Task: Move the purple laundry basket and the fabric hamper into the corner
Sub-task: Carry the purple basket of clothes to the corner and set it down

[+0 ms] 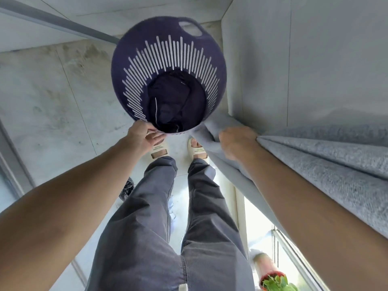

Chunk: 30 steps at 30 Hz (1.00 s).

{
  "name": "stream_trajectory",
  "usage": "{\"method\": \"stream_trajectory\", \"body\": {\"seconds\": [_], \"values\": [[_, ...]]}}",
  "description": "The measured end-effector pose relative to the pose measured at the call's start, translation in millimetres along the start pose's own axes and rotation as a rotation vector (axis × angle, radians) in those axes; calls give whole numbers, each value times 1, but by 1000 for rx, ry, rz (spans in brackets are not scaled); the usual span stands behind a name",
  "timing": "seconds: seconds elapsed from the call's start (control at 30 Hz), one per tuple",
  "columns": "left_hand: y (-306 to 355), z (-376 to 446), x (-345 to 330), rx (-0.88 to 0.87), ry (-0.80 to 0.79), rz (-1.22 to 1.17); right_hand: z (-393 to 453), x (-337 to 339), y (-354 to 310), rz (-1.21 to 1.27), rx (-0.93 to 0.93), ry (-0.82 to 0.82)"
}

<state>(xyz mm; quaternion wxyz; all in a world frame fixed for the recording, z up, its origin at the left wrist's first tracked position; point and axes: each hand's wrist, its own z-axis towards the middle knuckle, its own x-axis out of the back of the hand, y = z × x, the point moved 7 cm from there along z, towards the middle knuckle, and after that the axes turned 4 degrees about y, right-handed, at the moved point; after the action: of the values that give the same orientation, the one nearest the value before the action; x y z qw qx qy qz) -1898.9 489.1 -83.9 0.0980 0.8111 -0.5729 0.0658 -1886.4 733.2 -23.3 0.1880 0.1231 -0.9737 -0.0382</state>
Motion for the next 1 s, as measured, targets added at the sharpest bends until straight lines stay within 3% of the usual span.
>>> {"method": "stream_trajectory", "body": {"seconds": [0.2,0.57,0.9,1.0], "values": [[3,8,-58,-31,-45,23,1,10,19,42,-2,108],[19,37,-114,-92,-84,9,-2,-17,-12,-16,167,209],[-12,66,-143,-5,-151,-313,7,3,15,15,112,181],[-23,72,-174,20,-223,-162,8,5,16,29,104,214]]}}
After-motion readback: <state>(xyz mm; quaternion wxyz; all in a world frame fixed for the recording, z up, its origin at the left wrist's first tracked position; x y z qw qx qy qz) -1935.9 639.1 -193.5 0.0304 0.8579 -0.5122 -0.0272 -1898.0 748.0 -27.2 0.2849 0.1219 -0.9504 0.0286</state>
